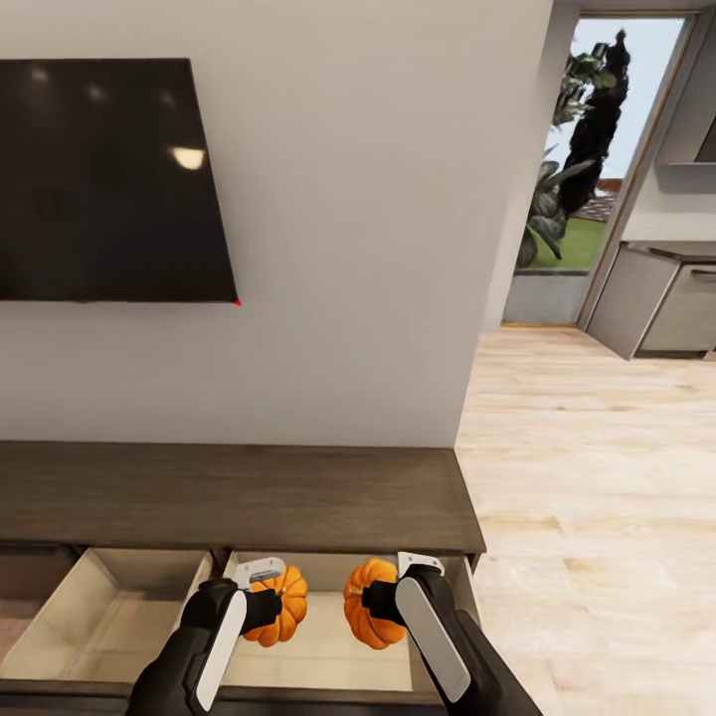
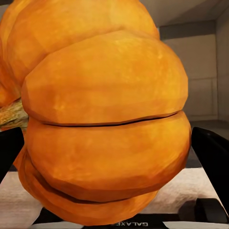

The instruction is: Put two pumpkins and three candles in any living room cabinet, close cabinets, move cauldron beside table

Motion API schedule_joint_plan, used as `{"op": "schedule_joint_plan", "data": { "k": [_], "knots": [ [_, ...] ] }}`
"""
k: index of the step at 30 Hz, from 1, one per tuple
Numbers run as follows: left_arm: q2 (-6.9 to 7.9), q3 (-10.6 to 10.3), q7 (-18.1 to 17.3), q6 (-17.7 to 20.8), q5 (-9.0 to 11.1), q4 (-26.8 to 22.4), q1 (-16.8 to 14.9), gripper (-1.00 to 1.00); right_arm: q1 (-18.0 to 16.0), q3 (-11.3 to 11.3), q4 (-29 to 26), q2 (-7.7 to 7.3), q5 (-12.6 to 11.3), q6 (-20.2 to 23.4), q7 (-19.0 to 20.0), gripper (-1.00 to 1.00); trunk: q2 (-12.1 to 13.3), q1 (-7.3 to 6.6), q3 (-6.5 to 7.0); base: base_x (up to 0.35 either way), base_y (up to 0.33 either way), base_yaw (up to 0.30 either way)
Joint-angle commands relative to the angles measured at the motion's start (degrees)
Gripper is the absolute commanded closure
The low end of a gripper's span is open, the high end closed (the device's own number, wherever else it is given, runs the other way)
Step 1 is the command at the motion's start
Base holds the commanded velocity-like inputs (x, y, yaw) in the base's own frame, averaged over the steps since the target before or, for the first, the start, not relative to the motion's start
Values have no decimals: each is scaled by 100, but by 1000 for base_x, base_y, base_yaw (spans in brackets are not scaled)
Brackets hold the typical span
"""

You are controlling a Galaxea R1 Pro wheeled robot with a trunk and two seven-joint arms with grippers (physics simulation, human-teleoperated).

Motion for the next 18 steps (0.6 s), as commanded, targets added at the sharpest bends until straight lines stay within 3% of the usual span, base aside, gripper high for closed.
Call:
{"op": "schedule_joint_plan", "data": {
  "k": [1,18],
  "knots": [
    [2,0,1,0,-5,0,-1,100,0,4,-1,0,3,-5,1,100,-42,23,-18,0,0,0],
    [4,0,-9,-7,-4,0,-1,100,0,-34,6,0,0,-155,-3,100,-724,396,-323,0,0,0]
  ]
}}
